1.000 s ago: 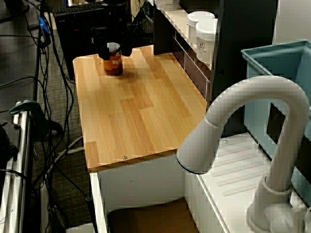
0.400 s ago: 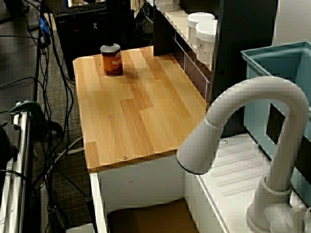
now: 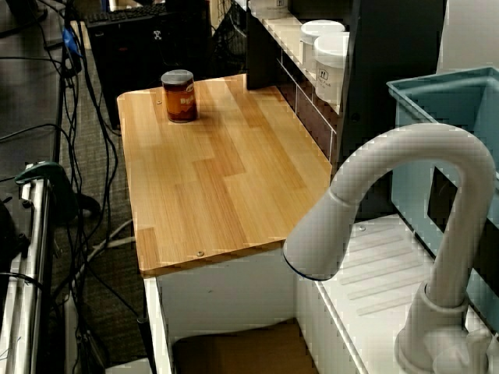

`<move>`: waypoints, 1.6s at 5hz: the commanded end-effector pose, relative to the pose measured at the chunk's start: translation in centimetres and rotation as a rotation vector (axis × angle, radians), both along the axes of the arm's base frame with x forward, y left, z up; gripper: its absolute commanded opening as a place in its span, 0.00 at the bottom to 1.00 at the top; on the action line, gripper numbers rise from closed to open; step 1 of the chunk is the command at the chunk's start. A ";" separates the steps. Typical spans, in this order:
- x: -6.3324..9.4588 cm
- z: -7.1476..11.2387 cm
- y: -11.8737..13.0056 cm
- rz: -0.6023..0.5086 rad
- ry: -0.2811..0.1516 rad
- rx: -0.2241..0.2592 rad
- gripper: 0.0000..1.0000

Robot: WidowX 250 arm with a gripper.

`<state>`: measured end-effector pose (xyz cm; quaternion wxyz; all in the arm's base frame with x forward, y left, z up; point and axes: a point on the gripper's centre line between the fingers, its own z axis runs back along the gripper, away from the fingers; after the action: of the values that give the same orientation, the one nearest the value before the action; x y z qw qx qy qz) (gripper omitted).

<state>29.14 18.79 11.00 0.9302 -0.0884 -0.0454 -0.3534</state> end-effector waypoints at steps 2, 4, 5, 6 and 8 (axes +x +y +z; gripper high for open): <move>-0.9 2.3 7.5 0.432 -0.104 0.088 1.00; -1.6 -0.3 8.3 0.503 -0.104 0.162 1.00; -2.4 -2.2 7.9 0.486 -0.106 0.222 1.00; -2.6 -3.1 7.2 0.481 -0.088 0.232 1.00; -1.5 -2.3 4.4 0.471 -0.059 0.184 1.00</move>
<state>27.62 22.59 5.66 0.9907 -0.0140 -0.0317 -0.1316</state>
